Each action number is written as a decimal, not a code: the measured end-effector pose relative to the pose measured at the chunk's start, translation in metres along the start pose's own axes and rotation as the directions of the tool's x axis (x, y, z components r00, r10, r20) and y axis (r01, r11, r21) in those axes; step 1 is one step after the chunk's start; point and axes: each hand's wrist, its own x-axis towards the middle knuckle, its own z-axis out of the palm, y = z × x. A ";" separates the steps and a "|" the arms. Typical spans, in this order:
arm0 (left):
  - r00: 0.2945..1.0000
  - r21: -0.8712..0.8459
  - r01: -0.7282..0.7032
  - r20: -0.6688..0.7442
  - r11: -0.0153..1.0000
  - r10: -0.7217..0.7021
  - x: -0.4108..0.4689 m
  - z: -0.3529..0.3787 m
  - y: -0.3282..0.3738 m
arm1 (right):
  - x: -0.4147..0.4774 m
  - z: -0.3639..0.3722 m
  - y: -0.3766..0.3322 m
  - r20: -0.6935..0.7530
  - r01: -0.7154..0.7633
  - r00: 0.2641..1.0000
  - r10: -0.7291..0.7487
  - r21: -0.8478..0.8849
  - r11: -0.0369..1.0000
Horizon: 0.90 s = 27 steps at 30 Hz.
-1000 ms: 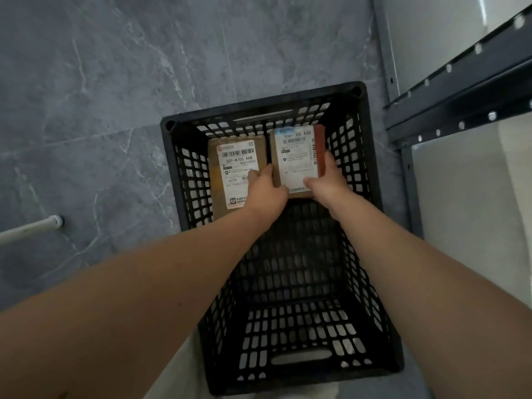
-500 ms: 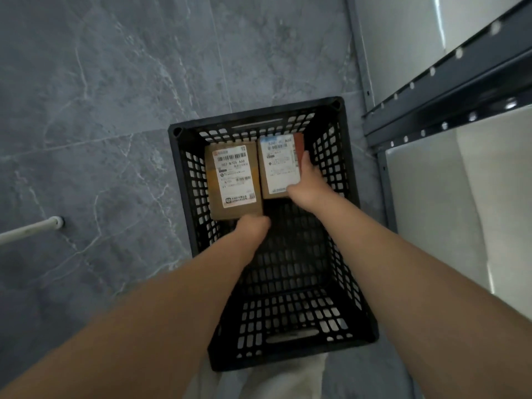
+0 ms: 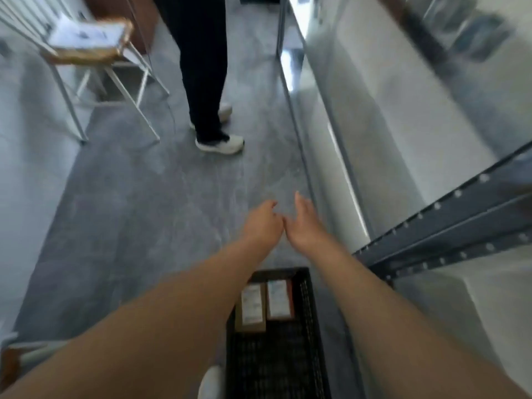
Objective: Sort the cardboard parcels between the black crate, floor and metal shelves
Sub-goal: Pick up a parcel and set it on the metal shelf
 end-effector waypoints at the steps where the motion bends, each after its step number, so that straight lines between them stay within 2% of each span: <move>1: 0.996 0.020 -0.066 -0.051 0.998 0.066 -0.011 -0.030 0.027 | -0.014 -0.035 -0.026 -0.046 0.034 0.998 -0.035 -0.026 0.999; 3: 0.958 0.089 -0.204 -0.189 0.975 0.218 -0.040 -0.088 0.078 | -0.050 -0.105 -0.073 -0.157 0.132 0.976 -0.153 -0.136 0.982; 5: 0.861 0.241 -0.325 -0.324 0.915 0.391 -0.075 -0.141 0.126 | -0.091 -0.170 -0.113 -0.276 0.225 0.916 -0.290 -0.244 0.943; 8: 0.673 0.466 -0.401 -0.435 0.789 0.599 -0.140 -0.201 0.196 | -0.148 -0.260 -0.160 -0.448 0.262 0.797 -0.404 -0.346 0.901; 9: 0.585 0.523 -0.423 -0.466 0.740 0.664 -0.162 -0.216 0.218 | -0.165 -0.288 -0.173 -0.515 0.267 0.738 -0.436 -0.371 0.889; 11: 0.420 0.614 -0.470 -0.476 0.634 0.773 -0.205 -0.235 0.256 | -0.196 -0.334 -0.192 -0.615 0.270 0.619 -0.489 -0.418 0.867; 13: 0.322 0.693 -0.461 -0.451 0.554 0.832 -0.240 -0.248 0.285 | -0.223 -0.369 -0.208 -0.667 0.258 0.546 -0.507 -0.443 0.859; 15: 0.281 0.732 -0.420 -0.457 0.536 0.844 -0.264 -0.259 0.308 | -0.246 -0.393 -0.221 -0.699 0.235 0.523 -0.488 -0.432 0.871; 19: 0.266 0.712 -0.423 -0.495 0.561 0.828 -0.288 -0.285 0.342 | -0.285 -0.419 -0.236 -0.724 0.198 0.508 -0.467 -0.429 0.881; 22: 0.211 0.767 -0.408 -0.449 0.496 0.868 -0.298 -0.305 0.359 | -0.304 -0.433 -0.242 -0.763 0.120 0.431 -0.482 -0.480 0.869; 27: 0.155 0.782 -0.473 -0.378 0.405 0.913 -0.301 -0.322 0.361 | -0.323 -0.430 -0.255 -0.822 0.043 0.435 -0.367 -0.388 0.921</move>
